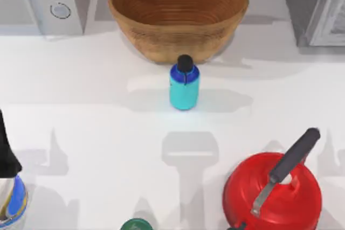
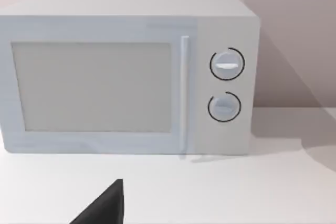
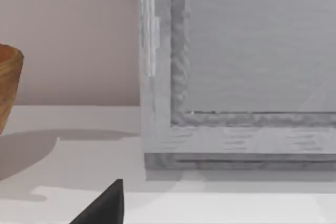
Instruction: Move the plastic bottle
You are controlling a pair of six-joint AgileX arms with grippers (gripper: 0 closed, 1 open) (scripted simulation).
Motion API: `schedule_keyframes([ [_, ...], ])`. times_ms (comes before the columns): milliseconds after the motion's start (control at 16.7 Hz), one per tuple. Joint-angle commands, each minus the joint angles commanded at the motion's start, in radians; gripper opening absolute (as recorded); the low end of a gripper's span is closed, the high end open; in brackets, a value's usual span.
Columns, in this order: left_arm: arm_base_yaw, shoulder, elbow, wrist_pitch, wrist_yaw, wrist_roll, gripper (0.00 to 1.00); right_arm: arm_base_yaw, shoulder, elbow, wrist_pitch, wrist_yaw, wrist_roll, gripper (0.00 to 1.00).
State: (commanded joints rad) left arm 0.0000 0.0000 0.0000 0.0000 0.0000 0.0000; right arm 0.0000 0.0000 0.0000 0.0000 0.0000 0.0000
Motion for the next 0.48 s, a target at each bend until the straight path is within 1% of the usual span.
schedule_keyframes([
  [240,0.000,0.000,0.000,0.000,0.000,0.000,1.00,0.011,0.033,0.025,0.017,-0.015,-0.012,1.00],
  [480,0.000,0.000,0.000,0.000,0.000,0.000,1.00,0.072,0.223,0.146,0.085,-0.072,-0.057,1.00],
])
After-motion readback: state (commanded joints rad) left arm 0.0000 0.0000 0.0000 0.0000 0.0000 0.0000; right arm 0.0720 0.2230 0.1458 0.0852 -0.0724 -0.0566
